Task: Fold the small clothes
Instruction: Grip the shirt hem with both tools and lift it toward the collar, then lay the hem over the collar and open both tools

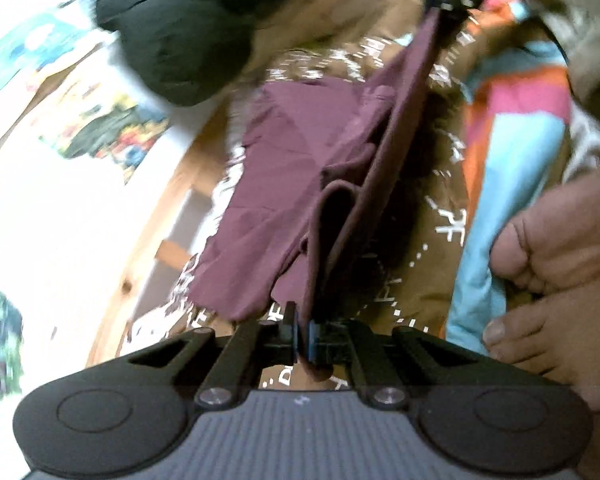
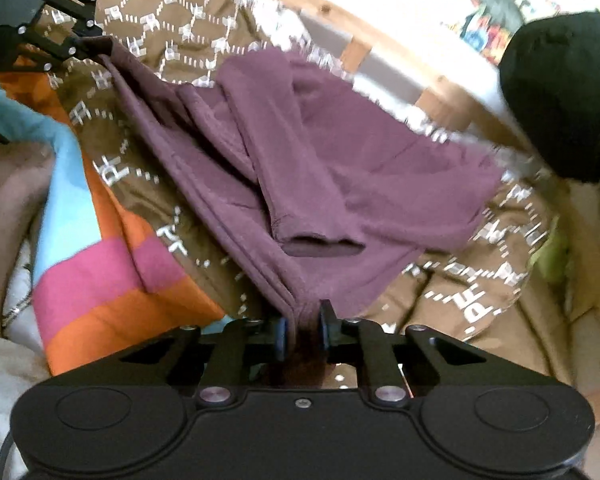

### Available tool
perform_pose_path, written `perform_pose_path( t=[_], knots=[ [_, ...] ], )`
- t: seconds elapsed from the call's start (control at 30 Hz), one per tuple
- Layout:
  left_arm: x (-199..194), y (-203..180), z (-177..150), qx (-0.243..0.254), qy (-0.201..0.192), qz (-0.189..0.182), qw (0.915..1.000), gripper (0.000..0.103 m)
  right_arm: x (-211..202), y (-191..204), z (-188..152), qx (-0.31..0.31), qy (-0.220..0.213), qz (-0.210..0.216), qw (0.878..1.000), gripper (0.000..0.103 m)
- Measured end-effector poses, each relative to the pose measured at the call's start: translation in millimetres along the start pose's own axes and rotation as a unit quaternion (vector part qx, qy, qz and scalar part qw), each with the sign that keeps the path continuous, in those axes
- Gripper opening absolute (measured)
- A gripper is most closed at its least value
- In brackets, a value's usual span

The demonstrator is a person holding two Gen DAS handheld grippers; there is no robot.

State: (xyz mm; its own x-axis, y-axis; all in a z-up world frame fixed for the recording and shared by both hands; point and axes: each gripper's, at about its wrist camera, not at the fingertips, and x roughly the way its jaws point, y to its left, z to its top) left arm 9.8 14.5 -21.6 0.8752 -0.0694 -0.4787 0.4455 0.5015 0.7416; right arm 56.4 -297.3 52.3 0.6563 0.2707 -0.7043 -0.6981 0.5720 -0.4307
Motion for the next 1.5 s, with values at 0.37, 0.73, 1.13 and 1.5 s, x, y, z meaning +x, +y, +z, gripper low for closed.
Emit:
perform_pose_path(
  t=[0.37,0.73,1.13,1.5],
  knots=[
    [-72.1,-11.2,0.9,-0.075,0.018,0.008,0.9970,0.003,-79.8,13.5,1.6,0.038,-0.048,-0.004,0.998,0.014],
    [-124.7,-19.9,0.3,-0.078,0.013,-0.030,0.9964,0.003,-131.5,33.4,-19.2,0.122,-0.019,0.067,0.990,0.014],
    [-81.5,47.0,41.4,-0.126,0.030,0.020,0.9914,0.004,-118.7,-8.8,6.4,0.152,-0.075,0.055,0.984,0.014],
    [19.3,135.2,102.0,-0.193,0.101,0.076,0.9730,0.005,-47.0,-90.5,67.2,0.167,-0.152,-0.051,0.973,0.014]
  ],
)
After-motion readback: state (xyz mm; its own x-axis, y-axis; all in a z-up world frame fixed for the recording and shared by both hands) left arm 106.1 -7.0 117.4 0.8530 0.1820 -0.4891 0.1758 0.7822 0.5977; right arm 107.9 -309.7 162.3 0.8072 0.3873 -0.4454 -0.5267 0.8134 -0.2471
